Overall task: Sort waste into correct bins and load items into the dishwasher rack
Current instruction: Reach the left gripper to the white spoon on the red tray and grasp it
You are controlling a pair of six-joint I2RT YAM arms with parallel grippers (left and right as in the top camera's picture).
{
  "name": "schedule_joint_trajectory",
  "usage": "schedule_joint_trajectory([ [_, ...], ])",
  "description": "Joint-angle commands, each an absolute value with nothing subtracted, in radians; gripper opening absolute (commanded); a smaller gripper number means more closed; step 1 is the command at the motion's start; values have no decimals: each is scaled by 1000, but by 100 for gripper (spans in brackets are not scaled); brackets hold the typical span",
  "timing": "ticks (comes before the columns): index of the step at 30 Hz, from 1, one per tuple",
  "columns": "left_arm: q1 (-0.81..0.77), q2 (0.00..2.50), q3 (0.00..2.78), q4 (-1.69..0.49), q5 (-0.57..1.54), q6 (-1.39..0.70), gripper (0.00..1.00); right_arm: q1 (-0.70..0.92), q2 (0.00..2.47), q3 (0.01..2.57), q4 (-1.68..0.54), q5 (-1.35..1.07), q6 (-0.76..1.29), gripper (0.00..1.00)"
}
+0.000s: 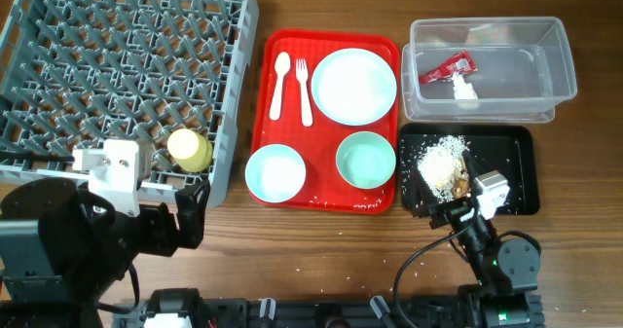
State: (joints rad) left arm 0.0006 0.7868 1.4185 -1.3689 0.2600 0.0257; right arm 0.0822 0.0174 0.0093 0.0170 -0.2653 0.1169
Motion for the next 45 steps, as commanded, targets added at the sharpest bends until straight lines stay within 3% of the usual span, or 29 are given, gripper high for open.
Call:
schedule_joint_trajectory([
  [1, -4, 784, 1422, -1335, 335, 44, 100, 77, 5, 5, 24, -263, 107, 100],
  [3, -5, 785, 1420, -1287, 583, 44, 100, 77, 5, 5, 25, -263, 107, 100],
  [5, -5, 823, 1419, -1188, 705, -41, 100, 77, 5, 5, 24, -263, 107, 100],
  [9, -115, 1106, 1419, -1207, 380, -255, 100, 77, 5, 5, 24, -263, 107, 100],
  [13, -364, 1434, 1419, -1020, 407, -244, 100, 77, 5, 5, 25, -263, 107, 100],
  [14, -382, 1478, 1419, -976, 382, -249, 100, 77, 5, 5, 24, -263, 107, 100],
  [15, -408, 1560, 1419, -899, 237, -288, 93, 77, 5, 5, 25, -263, 107, 100],
  [17, -417, 1678, 1419, -818, 13, -323, 90, 77, 5, 5, 24, -263, 108, 100],
  [20, -399, 1848, 1419, -715, -50, -318, 90, 77, 5, 5, 24, -263, 107, 100],
  [26, -357, 1998, 1419, -520, -63, -209, 49, 77, 5, 5, 24, -263, 107, 100],
  [27, -353, 2016, 1419, -501, -63, -209, 47, 77, 5, 5, 24, -263, 107, 100],
  [29, -350, 2056, 1419, -450, -66, -208, 55, 77, 5, 5, 24, -263, 107, 100],
  [33, -351, 2131, 1419, -380, -65, -209, 52, 77, 5, 5, 24, -263, 107, 99],
  [35, -350, 2150, 1419, -370, -65, -209, 45, 77, 5, 5, 24, -263, 107, 100],
  [39, -350, 2157, 1417, -391, -65, -209, 19, 77, 5, 5, 24, -263, 107, 100],
  [43, -351, 2148, 1418, -443, -57, -217, 9, 77, 5, 5, 24, -263, 107, 100],
  [45, -351, 2105, 1418, -466, -54, -217, 10, 77, 5, 5, 24, -263, 107, 100],
])
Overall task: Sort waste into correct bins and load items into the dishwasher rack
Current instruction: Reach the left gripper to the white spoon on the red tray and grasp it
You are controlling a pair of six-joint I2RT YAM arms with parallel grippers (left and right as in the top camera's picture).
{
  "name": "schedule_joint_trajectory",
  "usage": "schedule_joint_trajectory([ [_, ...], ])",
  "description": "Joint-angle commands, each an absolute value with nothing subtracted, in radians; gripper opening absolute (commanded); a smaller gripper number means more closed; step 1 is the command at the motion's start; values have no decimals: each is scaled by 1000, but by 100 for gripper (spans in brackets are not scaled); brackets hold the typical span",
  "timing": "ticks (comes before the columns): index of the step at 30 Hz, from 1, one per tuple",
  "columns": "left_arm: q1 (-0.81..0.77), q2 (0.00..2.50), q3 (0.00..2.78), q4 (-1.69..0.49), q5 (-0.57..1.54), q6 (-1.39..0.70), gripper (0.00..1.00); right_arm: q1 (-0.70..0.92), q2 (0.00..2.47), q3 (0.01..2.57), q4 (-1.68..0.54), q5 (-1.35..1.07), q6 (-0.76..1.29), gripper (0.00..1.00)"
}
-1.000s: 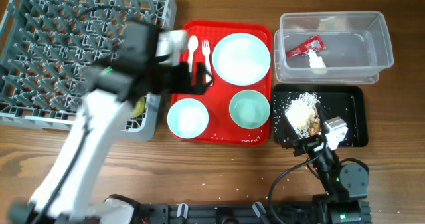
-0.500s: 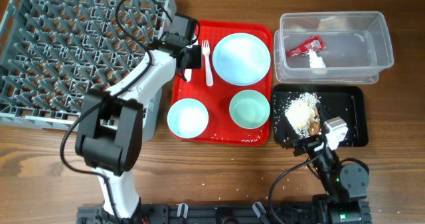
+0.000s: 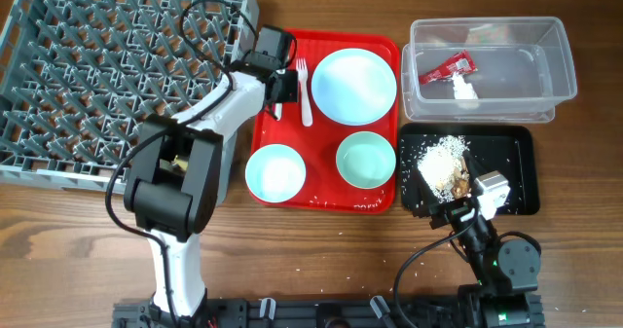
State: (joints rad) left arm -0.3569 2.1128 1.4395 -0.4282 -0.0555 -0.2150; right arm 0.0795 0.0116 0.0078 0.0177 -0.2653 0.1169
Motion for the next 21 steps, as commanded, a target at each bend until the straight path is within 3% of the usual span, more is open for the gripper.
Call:
schedule_joint_trajectory([
  [1, -350, 2059, 1418, -477, -54, -217, 10, 77, 5, 5, 24, -263, 107, 100],
  [4, -348, 1908, 1418, -514, -54, -216, 15, 77, 5, 5, 24, -263, 107, 100],
  [7, -342, 1793, 1418, -552, -54, -216, 8, 77, 5, 5, 24, -263, 108, 100],
  [8, -342, 1769, 1418, -567, -54, -216, 15, 77, 5, 5, 24, -263, 107, 100],
  [9, -342, 1767, 1418, -583, -54, -216, 32, 77, 5, 5, 24, -263, 107, 100],
  [11, -343, 1807, 1399, -583, -55, -216, 48, 77, 5, 5, 24, -263, 107, 100],
  [17, -345, 2025, 1391, -463, -55, -216, 54, 77, 5, 5, 24, -263, 107, 100],
  [21, -344, 2112, 1391, -393, -62, -217, 51, 77, 5, 5, 24, -263, 108, 100],
])
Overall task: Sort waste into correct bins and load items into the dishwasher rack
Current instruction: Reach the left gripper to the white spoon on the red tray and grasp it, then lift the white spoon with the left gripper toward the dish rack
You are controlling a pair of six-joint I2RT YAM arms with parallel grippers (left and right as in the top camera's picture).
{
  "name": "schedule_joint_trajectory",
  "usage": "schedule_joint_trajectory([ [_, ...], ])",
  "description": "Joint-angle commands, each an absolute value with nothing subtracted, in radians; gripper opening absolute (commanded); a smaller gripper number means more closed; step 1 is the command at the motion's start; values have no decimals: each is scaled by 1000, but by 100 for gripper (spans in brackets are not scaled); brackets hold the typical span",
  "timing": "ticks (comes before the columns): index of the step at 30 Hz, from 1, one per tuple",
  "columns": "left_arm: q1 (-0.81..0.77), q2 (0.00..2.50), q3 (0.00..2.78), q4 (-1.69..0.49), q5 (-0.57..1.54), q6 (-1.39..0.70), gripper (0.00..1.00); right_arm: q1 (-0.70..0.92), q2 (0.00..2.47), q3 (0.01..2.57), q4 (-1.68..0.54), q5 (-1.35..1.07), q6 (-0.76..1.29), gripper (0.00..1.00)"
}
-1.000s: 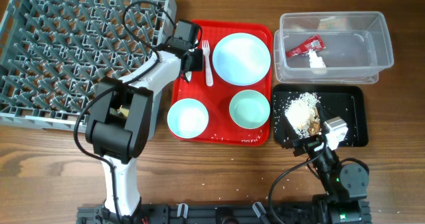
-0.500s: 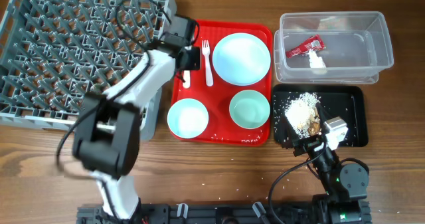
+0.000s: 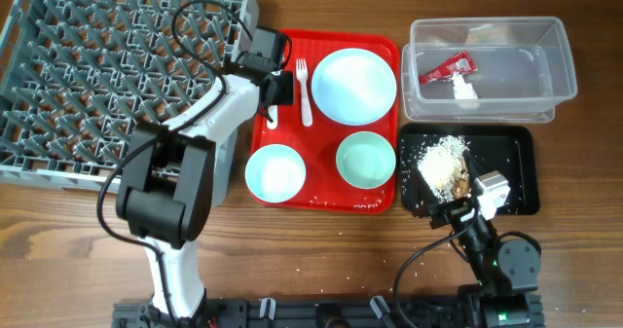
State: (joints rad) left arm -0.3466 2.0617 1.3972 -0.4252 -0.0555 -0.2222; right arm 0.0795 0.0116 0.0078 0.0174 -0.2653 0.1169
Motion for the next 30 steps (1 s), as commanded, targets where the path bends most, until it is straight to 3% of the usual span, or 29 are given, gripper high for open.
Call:
schedule_joint_trajectory([
  [1, -344, 2124, 1391, -387, -61, -217, 47, 77, 5, 5, 24, -263, 107, 100],
  [7, -345, 2148, 1391, -382, -62, -216, 14, 77, 5, 5, 24, -263, 107, 100],
  [10, -345, 2143, 1391, -389, -61, -216, 8, 77, 5, 5, 24, -263, 107, 100],
  [19, -344, 1872, 1395, -508, -67, -212, 11, 77, 5, 5, 24, -263, 107, 100],
  [22, -344, 1758, 1395, -561, -152, -74, 13, 77, 5, 5, 25, -263, 107, 100],
  [25, -338, 1734, 1394, -607, -387, 171, 18, 77, 5, 5, 24, -263, 107, 100],
  [30, -226, 1792, 1392, -626, -325, 73, 11, 77, 5, 5, 24, -263, 107, 100],
])
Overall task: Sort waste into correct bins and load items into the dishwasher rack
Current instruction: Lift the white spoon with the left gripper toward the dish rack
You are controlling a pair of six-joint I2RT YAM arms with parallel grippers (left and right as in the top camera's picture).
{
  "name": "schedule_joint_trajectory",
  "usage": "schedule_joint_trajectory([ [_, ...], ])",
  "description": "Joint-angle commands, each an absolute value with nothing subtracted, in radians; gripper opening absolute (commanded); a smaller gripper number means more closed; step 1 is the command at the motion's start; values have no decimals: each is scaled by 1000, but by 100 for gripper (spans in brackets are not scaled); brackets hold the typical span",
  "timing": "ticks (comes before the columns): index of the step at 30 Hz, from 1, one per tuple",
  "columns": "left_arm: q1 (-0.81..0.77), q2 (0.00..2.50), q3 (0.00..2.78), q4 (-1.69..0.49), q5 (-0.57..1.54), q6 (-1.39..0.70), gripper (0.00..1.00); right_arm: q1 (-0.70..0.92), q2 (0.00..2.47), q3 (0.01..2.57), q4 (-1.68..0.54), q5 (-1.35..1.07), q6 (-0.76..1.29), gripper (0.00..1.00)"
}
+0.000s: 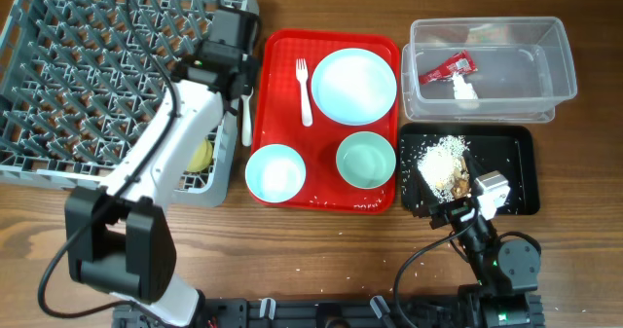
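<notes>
My left gripper sits at the right edge of the grey dishwasher rack, shut on the white spoon. The spoon's handle hangs down between the rack wall and the red tray. On the tray lie a white fork, a white plate, a white bowl and a green bowl. A yellow cup stands in the rack, half hidden by my left arm. My right gripper rests low at the black tray's front edge; its jaws are not readable.
A clear plastic bin at the back right holds a red wrapper and a white scrap. In front of it, a black tray carries rice and food scraps. Crumbs dot the wooden table near the front.
My left gripper was over the spoon on the tray's left side. It is now left of the tray at the rack's right wall, with the spoon lifted off the tray. The right arm is unchanged.
First my left arm was low at the front left, with the yellow cup in the rack and the spoon beside the fork on the tray. Then the gripper was down at the spoon's bowl end, twice. Now it holds the spoon at the rack's edge.
</notes>
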State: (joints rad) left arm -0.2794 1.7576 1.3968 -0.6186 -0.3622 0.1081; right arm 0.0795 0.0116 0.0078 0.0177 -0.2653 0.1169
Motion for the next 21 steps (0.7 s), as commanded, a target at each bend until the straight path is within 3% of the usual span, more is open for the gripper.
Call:
schedule_joint_trajectory([
  [1, -212, 1792, 1392, -638, -233, 73, 15, 77, 5, 5, 24, -263, 107, 100],
  [2, -210, 1787, 1393, -647, -162, 69, 40, 77, 5, 5, 24, -263, 107, 100],
  [3, -213, 1781, 1393, -652, -105, 56, 51, 77, 5, 5, 24, -263, 107, 100],
  [4, -227, 1770, 1393, -653, -27, 32, 56, 77, 5, 5, 24, -263, 107, 100],
  [6, -261, 1765, 1392, -656, 38, -40, 48, 77, 5, 5, 24, -263, 107, 100],
  [10, -323, 1795, 1392, -651, -69, -47, 11, 77, 5, 5, 24, -263, 107, 100],
  [11, -315, 1825, 1392, -643, -88, -46, 6, 77, 5, 5, 24, -263, 107, 100],
  [17, -188, 1978, 1392, -582, -16, -48, 4, 77, 5, 5, 24, -263, 107, 100],
  [21, -70, 1980, 1392, -556, 12, -255, 4, 77, 5, 5, 24, -263, 107, 100],
])
